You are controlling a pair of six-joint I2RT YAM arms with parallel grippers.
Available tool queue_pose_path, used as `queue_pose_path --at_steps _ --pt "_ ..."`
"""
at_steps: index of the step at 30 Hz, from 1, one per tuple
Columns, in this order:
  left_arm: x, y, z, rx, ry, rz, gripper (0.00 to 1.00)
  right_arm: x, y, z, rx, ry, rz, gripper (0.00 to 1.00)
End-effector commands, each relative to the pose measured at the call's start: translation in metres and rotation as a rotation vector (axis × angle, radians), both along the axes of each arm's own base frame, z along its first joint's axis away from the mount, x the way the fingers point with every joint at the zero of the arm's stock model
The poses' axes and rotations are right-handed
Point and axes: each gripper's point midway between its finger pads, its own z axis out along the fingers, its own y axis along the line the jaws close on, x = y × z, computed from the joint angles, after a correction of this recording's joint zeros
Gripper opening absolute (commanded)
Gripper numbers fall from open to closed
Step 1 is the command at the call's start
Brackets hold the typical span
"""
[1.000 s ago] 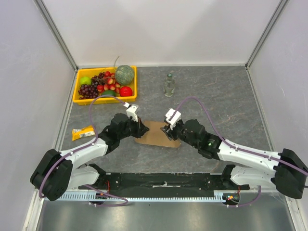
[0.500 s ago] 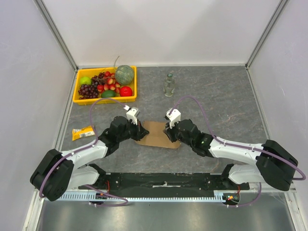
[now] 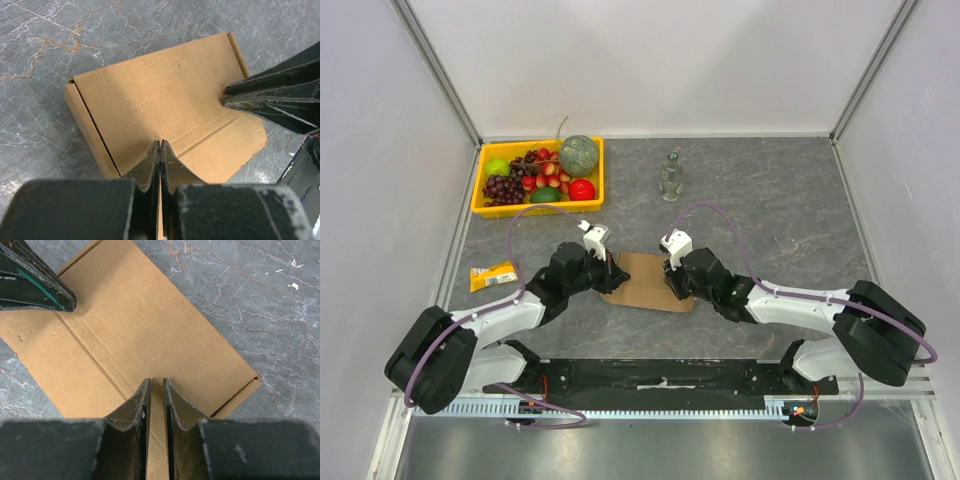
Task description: Fold the paper box
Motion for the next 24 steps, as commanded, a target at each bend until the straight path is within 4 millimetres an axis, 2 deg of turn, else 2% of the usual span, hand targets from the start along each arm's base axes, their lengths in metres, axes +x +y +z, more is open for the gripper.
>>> queue_pose_path --at_steps 1,3,6,9,12,15,17,20,22,24 --pt "-0.001 -0.006 0.002 -0.031 0.001 -0.02 0.02 0.007 0.006 0.009 0.005 -0.007 -0.001 0.21" --pt "0.0 -0.006 0.002 -0.032 0.004 -0.021 0.02 0.007 0.004 0.008 -0.006 -0.005 -0.005 0.21" --pt "0.001 -0.007 0.006 -0.035 -0.004 -0.021 0.02 0.009 0.004 0.019 0.015 -0.029 -0.008 0.21" --pt "0.007 -0.006 0.026 -0.04 -0.05 -0.002 0.02 0.014 -0.003 0.043 0.057 -0.081 -0.052 0.19" --pt "0.015 0.005 0.051 -0.041 -0.116 0.065 0.03 0.021 -0.022 0.058 0.082 -0.109 -0.148 0.17" --pt "0.02 0.022 0.067 -0.035 -0.159 0.16 0.25 0.023 -0.042 0.064 0.105 -0.095 -0.22 0.32" --pt "0.021 0.034 0.07 -0.025 -0.161 0.216 0.31 0.017 -0.048 0.064 0.099 -0.066 -0.217 0.42" --pt "0.015 0.044 0.062 0.005 -0.131 0.236 0.46 0.005 -0.054 0.058 0.069 0.008 -0.22 0.58" --pt "0.01 0.047 0.053 0.03 -0.103 0.228 0.59 -0.005 -0.056 0.054 0.075 0.061 -0.22 0.64" --pt "0.003 0.047 0.044 0.043 -0.083 0.203 0.64 -0.012 -0.058 0.05 0.094 0.105 -0.235 0.68"
